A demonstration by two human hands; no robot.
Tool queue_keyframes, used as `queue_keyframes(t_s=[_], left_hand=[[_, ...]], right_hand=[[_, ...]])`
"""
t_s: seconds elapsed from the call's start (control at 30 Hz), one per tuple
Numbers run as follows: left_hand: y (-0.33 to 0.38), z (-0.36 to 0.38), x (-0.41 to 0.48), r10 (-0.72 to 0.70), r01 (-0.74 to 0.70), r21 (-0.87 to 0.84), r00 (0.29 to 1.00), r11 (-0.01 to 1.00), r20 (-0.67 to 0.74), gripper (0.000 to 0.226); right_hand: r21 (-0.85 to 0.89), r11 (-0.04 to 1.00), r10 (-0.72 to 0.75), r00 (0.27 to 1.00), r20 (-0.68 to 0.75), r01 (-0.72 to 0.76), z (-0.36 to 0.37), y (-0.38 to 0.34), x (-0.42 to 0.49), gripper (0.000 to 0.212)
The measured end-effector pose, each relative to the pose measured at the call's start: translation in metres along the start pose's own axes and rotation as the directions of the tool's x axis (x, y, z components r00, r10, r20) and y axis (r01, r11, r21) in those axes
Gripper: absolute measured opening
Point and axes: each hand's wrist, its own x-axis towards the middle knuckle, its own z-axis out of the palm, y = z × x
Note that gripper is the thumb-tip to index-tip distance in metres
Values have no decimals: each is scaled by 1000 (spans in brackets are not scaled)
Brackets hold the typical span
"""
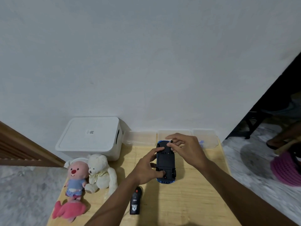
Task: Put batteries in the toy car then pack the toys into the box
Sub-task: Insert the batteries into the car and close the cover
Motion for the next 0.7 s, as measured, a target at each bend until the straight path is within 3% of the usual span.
queue_keyframes(t_s=[0.2, 0.37, 0.53, 0.7], left_hand=[[2, -2, 1, -3, 2, -21, 1000, 1000, -10, 84], [2, -2, -1, -1, 1, -17, 1000, 1000, -4, 85], [3, 2, -2, 10, -10, 6, 1000, 1000, 1, 85], [1, 2, -3, 11, -11, -11, 1000, 1000, -2, 85]], right_hand=[[-37, 999, -17, 1000, 11, 18, 2, 3, -6, 30], [-37, 999, 15, 1000, -5, -15, -1, -1, -3, 8], [4, 1000, 18, 1000, -1, -18, -1, -5, -1, 17], [-109, 993, -37, 998, 42, 41, -2, -3, -8, 22]])
